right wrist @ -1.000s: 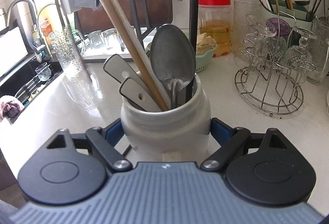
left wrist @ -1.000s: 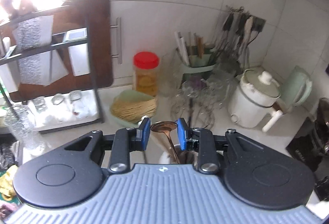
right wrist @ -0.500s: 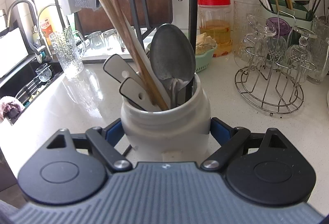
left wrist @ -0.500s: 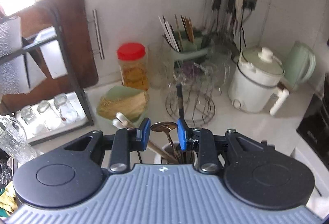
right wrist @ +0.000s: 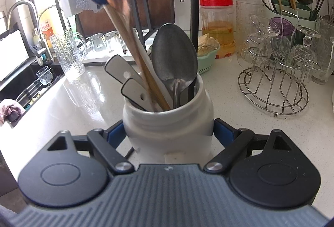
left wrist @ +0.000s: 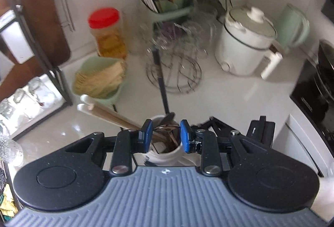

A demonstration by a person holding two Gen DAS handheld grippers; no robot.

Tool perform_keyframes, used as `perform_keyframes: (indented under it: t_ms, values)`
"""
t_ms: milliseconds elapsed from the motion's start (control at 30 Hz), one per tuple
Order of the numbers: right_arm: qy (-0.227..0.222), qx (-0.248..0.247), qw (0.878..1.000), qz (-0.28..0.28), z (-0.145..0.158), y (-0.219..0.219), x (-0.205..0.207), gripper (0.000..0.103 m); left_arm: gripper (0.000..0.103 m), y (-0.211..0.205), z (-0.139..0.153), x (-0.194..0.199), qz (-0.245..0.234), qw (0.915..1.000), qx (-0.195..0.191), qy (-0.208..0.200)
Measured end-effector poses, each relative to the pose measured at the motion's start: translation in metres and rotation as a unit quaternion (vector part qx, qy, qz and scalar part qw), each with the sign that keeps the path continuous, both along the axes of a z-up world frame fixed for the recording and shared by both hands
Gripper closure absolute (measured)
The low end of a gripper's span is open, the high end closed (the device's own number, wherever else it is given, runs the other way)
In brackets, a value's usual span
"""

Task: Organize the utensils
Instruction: 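Lower the copper spoon into the jar and open the left tool, then move the left tool down to the remaining black chopstick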

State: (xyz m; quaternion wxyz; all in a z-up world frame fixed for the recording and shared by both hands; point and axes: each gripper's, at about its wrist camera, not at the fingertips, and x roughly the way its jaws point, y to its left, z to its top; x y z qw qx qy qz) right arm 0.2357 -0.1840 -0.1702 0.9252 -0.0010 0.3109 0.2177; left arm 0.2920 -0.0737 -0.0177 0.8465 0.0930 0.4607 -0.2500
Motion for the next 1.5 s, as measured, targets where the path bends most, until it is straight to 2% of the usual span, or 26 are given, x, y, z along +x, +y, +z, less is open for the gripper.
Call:
perform_keyframes:
  t_ms: [133,333,733,800,867,900,1033,1300,1500]
  values:
    - [-0.004,0.004,1.0,-0.002,-0.001,-0.001,-0.001,0.012,0.07,-0.013,-0.007,0.009,-0.04,0.9986,0.025,0.023]
    - [-0.005,0.002,1.0,0.0,-0.001,0.0,-0.001,0.012,0.07,-0.015,-0.018,0.021,-0.035,0.9957,0.026,0.082]
    - [-0.01,0.001,1.0,0.002,-0.001,-0.001,-0.002,0.012,0.069,-0.014,-0.023,0.025,-0.011,0.9956,0.017,0.091]
    - [-0.01,0.002,1.0,0.002,-0.001,-0.001,-0.002,0.012,0.067,-0.013,-0.023,0.026,-0.001,0.9957,0.02,0.091]
    - [-0.009,0.001,1.0,0.003,-0.001,-0.001,-0.002,0.012,0.053,-0.011,-0.022,0.027,0.011,0.9958,0.015,0.09]
    - [-0.008,0.0,1.0,0.004,0.0,0.0,-0.002,0.012,0.053,-0.01,-0.02,0.027,0.014,0.9959,0.009,0.089]
    - [-0.007,-0.004,1.0,0.006,0.0,0.001,-0.001,0.012,0.052,-0.005,-0.008,0.023,0.021,0.9976,-0.01,0.065]
    - [-0.003,-0.01,1.0,0.012,0.002,0.001,0.001,0.012,0.052,0.012,0.02,0.008,0.052,0.9978,-0.037,-0.017]
    - [0.003,-0.012,1.0,0.015,0.003,0.002,0.003,0.012,0.052,0.038,0.033,0.0,0.098,0.9904,-0.068,-0.071]
